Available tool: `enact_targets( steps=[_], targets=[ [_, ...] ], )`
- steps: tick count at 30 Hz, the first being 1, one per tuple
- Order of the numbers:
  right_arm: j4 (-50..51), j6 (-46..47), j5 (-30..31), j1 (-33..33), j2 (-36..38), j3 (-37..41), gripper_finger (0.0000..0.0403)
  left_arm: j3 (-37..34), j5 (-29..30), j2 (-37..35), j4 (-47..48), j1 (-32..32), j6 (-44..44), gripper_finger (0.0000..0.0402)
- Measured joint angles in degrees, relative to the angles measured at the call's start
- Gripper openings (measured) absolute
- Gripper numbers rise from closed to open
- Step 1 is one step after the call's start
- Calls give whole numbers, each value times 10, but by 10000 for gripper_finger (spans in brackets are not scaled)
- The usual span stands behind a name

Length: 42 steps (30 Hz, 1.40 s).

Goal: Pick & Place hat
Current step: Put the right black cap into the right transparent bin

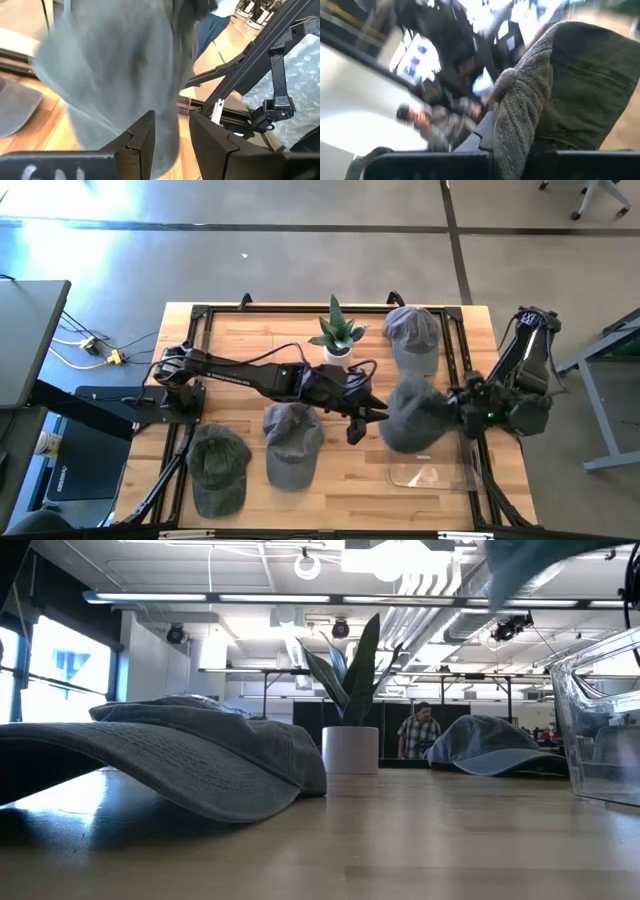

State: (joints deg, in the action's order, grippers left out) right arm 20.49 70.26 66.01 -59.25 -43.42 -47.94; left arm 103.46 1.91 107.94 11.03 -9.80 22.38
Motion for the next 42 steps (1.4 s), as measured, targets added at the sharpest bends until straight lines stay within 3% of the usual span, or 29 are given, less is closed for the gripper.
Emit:
enact_targets(
  steps=[3, 7, 12, 15, 20, 29, 32, 36, 42],
  targets=[
    [-64, -77, 72, 4, 1, 0, 0, 0, -2, 0, 13, 4, 20, 115],
    [-137, -188, 153, 3, 10, 0, 0, 0, -29, -3, 108, 9, 66, 115],
    [-184, -299, 201, 3, 26, 0, 0, 1, -12, -19, 204, -3, 110, 115],
    [-222, -363, 215, 3, 34, 0, 0, -2, -19, -12, 194, -9, 123, 115],
    [-317, -481, 215, 3, 35, 0, 0, -24, -22, 7, 108, 8, 157, 115],
    [-450, -652, 220, -18, 35, 0, 0, -214, -40, 7, -396, 35, 290, 115],
    [-478, -686, 220, -20, 35, 0, 0, -248, -16, 11, -513, 35, 321, 115],
    [-508, -718, 217, -20, 35, 0, 0, -265, 15, 35, -542, 39, 373, 133],
    [-540, -744, 195, -18, 35, 0, 0, -262, 20, 47, -586, 51, 422, 212]
  ],
)
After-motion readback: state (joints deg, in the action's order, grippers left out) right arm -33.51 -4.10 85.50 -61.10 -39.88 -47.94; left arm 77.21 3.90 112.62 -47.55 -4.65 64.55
